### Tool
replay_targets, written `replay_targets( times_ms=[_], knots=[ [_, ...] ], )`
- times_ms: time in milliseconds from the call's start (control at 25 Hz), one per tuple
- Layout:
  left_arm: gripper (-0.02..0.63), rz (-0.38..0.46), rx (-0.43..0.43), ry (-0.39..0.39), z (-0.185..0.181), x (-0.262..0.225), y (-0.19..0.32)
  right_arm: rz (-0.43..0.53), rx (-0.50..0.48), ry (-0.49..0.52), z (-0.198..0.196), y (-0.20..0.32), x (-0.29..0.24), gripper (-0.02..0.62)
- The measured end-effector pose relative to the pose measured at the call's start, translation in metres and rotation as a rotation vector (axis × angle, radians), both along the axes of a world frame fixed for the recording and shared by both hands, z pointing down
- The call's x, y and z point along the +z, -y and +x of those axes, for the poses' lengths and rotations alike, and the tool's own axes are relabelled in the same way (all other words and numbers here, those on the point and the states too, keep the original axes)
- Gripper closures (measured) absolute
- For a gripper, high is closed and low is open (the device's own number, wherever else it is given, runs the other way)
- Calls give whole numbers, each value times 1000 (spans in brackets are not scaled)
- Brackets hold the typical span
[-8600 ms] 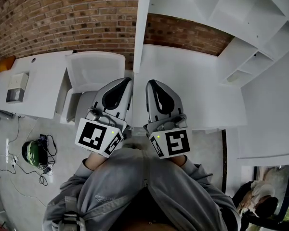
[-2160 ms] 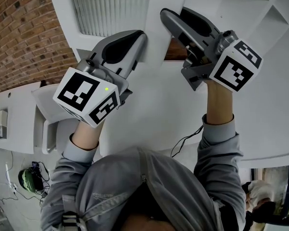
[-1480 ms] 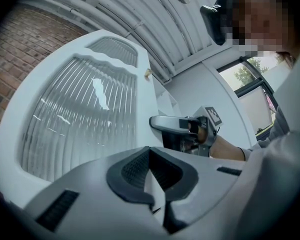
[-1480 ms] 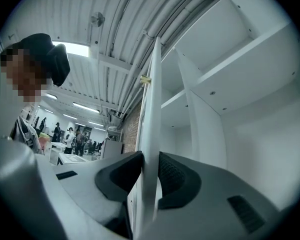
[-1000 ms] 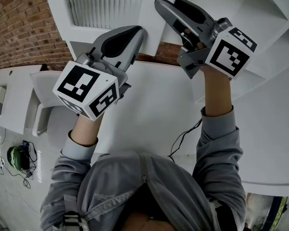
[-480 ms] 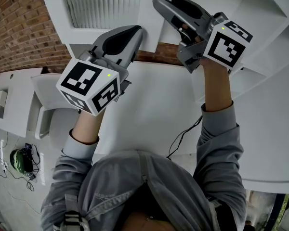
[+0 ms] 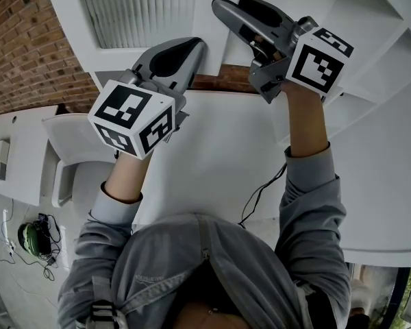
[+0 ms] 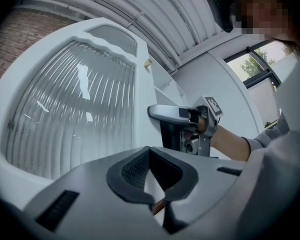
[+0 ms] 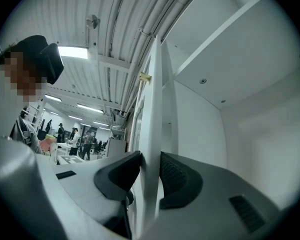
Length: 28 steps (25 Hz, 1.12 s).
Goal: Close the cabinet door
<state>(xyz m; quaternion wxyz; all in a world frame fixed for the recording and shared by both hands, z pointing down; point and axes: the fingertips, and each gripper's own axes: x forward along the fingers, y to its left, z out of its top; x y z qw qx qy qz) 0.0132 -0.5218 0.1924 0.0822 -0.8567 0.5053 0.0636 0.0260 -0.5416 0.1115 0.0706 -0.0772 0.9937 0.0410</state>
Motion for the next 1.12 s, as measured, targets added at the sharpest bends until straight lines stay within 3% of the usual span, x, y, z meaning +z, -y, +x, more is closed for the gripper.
replay_targets(
  times_ms=[560, 800, 1120],
  knots=[
    [601, 4, 0, -3, 4, -2, 9, 19, 107, 24, 8, 7, -3, 451],
    [601, 4, 6, -6, 3, -1, 11, 99, 217, 22, 15, 7, -2, 451],
    [601, 3, 1, -10, 1, 2, 17, 99, 252, 30, 23, 14, 2, 451]
  ],
)
